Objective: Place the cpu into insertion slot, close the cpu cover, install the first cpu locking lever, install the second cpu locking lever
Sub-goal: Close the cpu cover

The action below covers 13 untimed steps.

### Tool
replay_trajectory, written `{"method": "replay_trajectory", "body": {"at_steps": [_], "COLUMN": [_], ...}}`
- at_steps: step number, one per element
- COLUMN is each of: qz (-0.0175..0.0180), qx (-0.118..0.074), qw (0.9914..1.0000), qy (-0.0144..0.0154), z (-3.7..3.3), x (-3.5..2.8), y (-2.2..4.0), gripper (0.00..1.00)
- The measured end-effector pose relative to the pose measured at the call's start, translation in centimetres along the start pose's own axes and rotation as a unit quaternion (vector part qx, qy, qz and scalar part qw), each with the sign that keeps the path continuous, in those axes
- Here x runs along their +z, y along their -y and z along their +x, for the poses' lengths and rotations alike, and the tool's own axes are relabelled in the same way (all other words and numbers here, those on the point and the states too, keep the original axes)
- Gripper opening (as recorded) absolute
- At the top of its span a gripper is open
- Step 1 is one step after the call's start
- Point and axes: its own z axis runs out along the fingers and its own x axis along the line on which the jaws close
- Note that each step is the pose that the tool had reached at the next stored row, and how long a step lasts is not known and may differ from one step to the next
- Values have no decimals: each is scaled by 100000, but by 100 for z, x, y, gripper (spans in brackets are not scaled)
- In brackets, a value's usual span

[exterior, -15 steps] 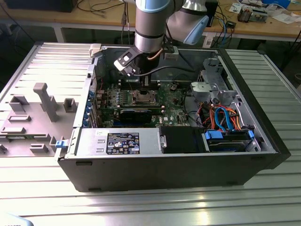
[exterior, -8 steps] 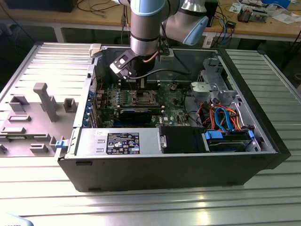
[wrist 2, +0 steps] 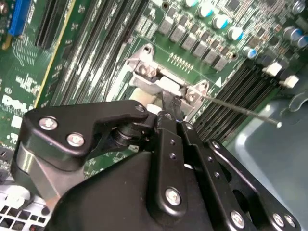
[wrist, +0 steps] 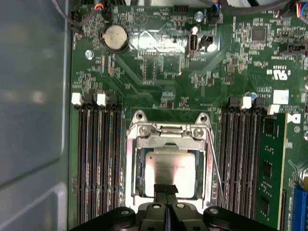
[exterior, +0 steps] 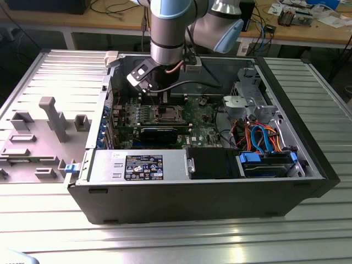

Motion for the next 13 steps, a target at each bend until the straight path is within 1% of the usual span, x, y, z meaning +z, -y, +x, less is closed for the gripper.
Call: {"method": "replay_trajectory", "body": {"at_steps": [2, 6, 7, 11, 13], "qz": [4, -6, 10, 104, 207], "qx": [13, -14, -111, -217, -218], "qw": [100000, 100000, 100000, 100000, 100000], "qy": [-7, -17, 3, -8, -13], "z": [1, -6, -13, -31, -38], "x": [1, 7, 5, 1, -2], "y": [35, 41, 21, -148, -246], "gripper": [11, 11, 11, 11, 11]}}
